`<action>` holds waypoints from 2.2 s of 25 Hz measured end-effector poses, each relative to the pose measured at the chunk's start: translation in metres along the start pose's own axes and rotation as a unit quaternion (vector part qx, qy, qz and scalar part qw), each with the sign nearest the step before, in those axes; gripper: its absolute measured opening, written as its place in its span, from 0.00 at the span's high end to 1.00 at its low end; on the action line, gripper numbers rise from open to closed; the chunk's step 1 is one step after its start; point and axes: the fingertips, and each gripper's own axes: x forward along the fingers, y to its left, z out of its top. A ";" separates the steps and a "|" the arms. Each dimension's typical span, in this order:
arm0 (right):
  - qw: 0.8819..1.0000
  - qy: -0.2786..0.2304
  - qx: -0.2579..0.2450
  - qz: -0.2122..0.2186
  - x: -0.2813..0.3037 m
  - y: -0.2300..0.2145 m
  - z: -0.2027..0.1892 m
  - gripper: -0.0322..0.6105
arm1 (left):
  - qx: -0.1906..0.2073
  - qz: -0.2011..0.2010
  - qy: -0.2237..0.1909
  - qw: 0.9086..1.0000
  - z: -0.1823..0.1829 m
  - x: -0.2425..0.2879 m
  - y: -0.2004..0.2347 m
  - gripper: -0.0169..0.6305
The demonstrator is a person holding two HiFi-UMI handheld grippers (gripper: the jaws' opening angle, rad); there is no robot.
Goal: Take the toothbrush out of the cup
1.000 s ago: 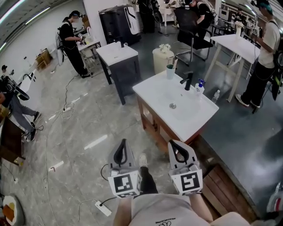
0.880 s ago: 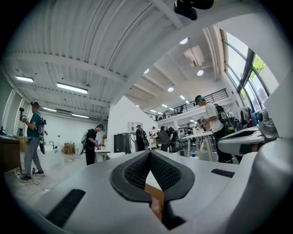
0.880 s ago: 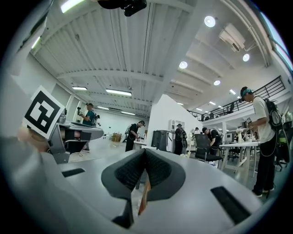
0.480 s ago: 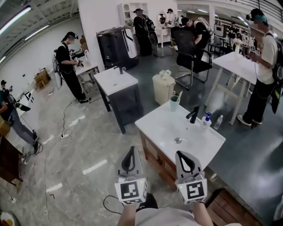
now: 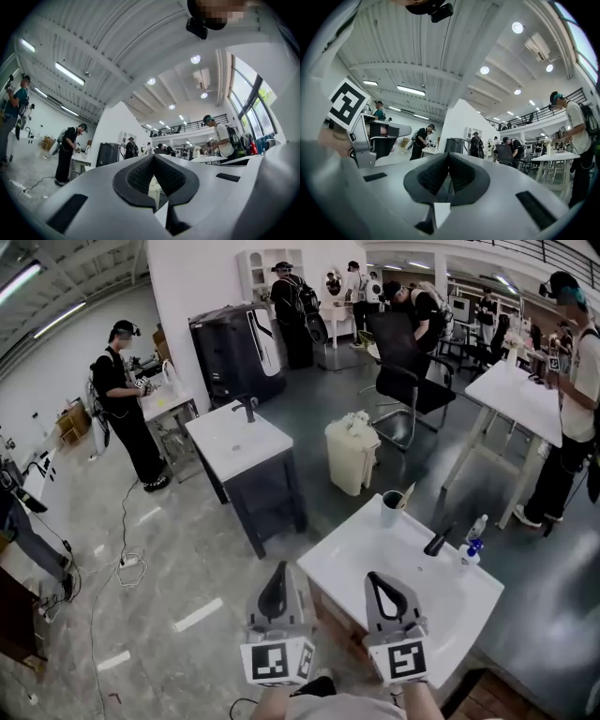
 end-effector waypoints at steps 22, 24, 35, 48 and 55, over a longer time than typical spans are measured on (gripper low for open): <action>0.996 0.053 0.033 -0.062 0.116 -0.043 -0.052 0.93 | 0.007 -0.003 0.052 0.999 -0.059 0.113 0.040 0.95; 0.995 0.054 0.040 -0.070 0.113 -0.048 -0.052 0.93 | 0.005 -0.004 0.053 0.999 -0.057 0.114 0.037 0.95; 0.988 0.076 0.081 -0.111 0.110 -0.081 -0.065 0.93 | 0.000 -0.022 0.053 0.998 -0.060 0.129 0.020 0.95; 0.943 0.120 0.191 -0.243 0.120 -0.180 -0.129 0.80 | -0.001 -0.070 0.077 0.995 -0.080 0.149 -0.012 0.95; 0.917 0.183 0.218 -0.280 0.141 -0.219 -0.208 0.74 | 0.001 -0.090 0.095 0.991 -0.098 0.155 -0.027 0.95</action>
